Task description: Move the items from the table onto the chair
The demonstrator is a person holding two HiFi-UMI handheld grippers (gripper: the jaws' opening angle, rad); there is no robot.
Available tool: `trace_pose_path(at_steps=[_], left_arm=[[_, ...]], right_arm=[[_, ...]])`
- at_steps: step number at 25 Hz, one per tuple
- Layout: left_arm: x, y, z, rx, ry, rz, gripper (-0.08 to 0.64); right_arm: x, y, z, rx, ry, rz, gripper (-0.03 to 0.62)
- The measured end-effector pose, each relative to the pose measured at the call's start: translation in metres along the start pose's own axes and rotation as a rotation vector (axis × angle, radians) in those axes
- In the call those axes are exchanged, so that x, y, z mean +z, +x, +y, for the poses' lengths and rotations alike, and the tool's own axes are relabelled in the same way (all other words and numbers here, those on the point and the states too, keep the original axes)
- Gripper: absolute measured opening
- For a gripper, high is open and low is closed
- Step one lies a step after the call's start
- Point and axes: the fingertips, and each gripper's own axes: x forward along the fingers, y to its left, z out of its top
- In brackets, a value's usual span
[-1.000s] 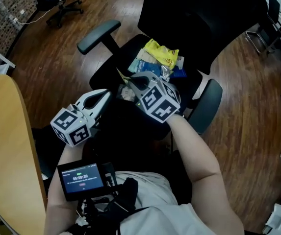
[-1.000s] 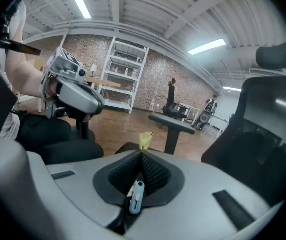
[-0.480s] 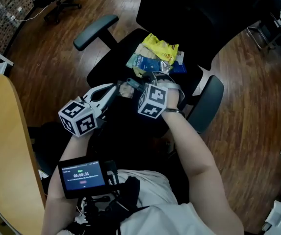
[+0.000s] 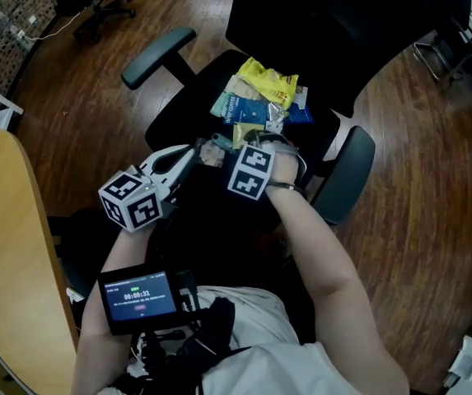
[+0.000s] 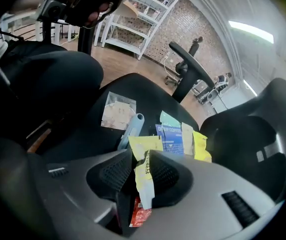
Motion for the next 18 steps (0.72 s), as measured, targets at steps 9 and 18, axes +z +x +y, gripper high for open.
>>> trace_pose_path(at_steps=[9,18], left_arm=[[0.001,-0.001,0.0,0.002,0.009,-0.003,0.009],[0.03,-0.023,0.005,0.078,0.089,-0.065,0.009]], right_arm=[[0.008,-0.013,0.009,0.091,0.093,-0.059,0.161],[0.097,-0.091,-0.016,0.145,0.296,-0.537,0.055]])
